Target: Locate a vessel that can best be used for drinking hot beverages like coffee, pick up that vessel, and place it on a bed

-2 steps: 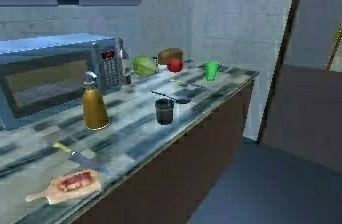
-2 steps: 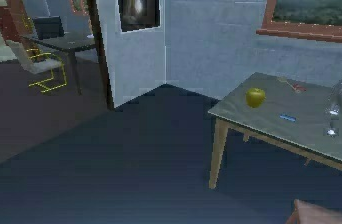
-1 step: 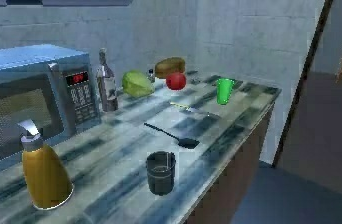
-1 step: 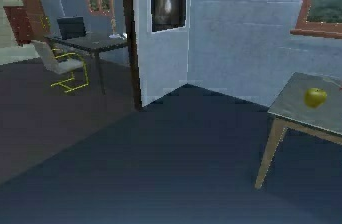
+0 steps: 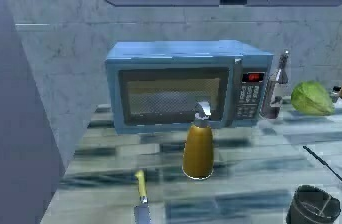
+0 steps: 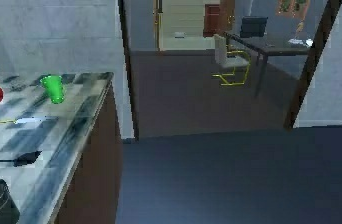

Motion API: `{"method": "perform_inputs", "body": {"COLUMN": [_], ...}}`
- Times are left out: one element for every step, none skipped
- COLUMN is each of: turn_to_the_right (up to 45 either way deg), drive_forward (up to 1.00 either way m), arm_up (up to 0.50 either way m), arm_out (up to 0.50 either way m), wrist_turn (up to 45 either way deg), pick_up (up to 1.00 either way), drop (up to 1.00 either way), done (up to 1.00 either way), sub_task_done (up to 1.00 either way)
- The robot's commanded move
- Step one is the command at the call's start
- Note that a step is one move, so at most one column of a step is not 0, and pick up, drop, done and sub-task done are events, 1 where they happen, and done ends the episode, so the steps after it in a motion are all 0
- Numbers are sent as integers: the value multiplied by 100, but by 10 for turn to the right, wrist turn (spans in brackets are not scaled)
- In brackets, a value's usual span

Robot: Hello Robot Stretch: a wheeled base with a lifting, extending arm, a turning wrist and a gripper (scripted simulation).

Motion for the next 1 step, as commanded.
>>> {"method": "perform_inputs", "body": {"turn_to_the_right": [-390], "drive_forward": [0], "arm_up": [0], "arm_out": [0], "wrist_turn": [0], "pick_up": [0], "drop": [0], "done": [0], "sub_task_done": [0]}}
